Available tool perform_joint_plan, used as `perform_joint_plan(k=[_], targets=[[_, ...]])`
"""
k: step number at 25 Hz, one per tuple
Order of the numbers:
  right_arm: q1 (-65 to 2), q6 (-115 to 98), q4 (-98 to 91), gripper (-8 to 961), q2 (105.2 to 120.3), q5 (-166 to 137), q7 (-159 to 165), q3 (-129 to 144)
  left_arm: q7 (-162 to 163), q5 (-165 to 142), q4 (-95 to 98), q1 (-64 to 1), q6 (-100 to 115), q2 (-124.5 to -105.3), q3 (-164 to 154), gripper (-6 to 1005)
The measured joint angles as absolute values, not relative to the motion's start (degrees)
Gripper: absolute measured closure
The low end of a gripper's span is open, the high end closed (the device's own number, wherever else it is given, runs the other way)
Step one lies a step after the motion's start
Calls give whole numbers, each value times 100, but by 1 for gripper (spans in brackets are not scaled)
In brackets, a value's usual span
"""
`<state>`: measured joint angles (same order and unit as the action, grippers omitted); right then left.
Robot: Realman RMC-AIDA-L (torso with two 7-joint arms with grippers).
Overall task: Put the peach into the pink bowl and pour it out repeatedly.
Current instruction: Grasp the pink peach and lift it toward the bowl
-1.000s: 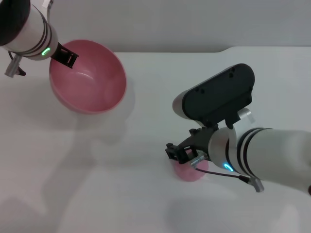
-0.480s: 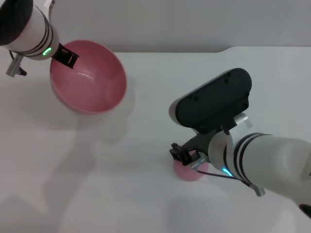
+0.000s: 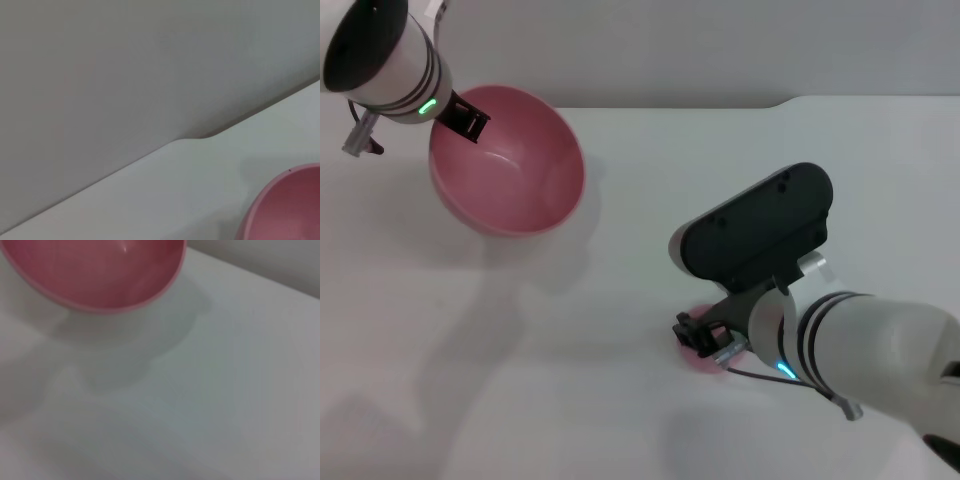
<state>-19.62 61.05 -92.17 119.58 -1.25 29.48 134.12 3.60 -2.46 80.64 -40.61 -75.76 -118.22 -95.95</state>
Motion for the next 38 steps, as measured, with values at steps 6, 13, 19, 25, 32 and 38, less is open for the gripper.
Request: perform_joint_plan(k=[6, 13, 19, 25, 32, 38], targets=[[-1964, 6029, -9112, 387, 11956, -69, 3017, 13471, 360, -246, 8048, -4108, -7576, -11822, -9605, 952], [-2025, 6011, -8938, 415, 11939, 63, 2987, 13545, 360, -246, 8007, -4132, -7575, -11818, -9641, 952], [-2099, 5948, -8812, 439, 11915, 65, 2872, 13639, 360, -313, 8007, -4132, -7594, -11814, -9652, 952], [-2080, 5942, -9080, 716, 11916, -18, 2745, 13668, 360, -338, 8006, -4082, -7560, -11826, -9672, 952], [-2041, 6296, -9948, 862, 11912, -440, 2354, 13438, 377, -284, 8007, -4064, -7557, -11834, -9687, 952], [-2040, 6566, -10584, 907, 11909, -977, 2125, 13213, 409, -192, 8007, -4049, -7557, -11845, -9775, 952]])
